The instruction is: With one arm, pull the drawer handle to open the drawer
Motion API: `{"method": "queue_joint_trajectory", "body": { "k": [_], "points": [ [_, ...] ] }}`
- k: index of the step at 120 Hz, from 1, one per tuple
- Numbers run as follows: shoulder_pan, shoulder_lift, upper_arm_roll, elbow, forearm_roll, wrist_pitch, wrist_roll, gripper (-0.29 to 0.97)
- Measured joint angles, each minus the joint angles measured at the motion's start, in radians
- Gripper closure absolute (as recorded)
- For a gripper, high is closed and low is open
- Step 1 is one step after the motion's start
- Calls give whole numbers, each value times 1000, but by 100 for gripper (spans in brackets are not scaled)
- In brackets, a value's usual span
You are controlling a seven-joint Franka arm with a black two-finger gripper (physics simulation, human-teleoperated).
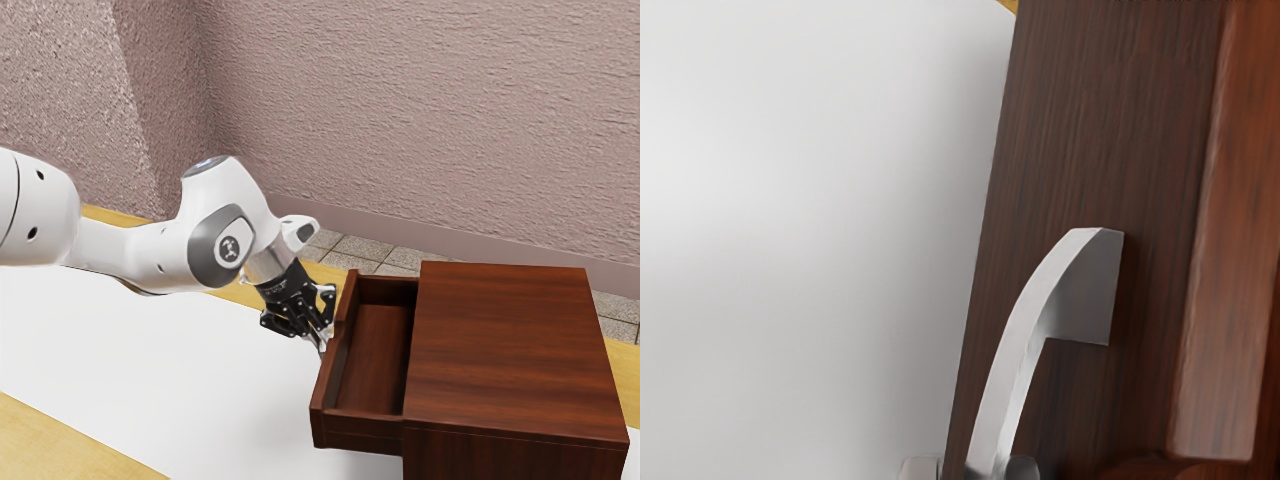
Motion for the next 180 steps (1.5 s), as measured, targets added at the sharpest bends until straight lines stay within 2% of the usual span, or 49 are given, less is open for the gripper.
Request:
{"method": "queue_joint_trajectory", "body": {
  "k": [65, 84, 134, 180],
  "points": [
    [-16, -56, 58, -58, 25, -1, 26, 73],
    [21, -66, 31, -71, 26, -1, 34, 71],
    [-14, -89, 85, -92, 25, -6, 55, 68],
    [3, -138, 120, -134, 24, -10, 70, 64]
  ]
}}
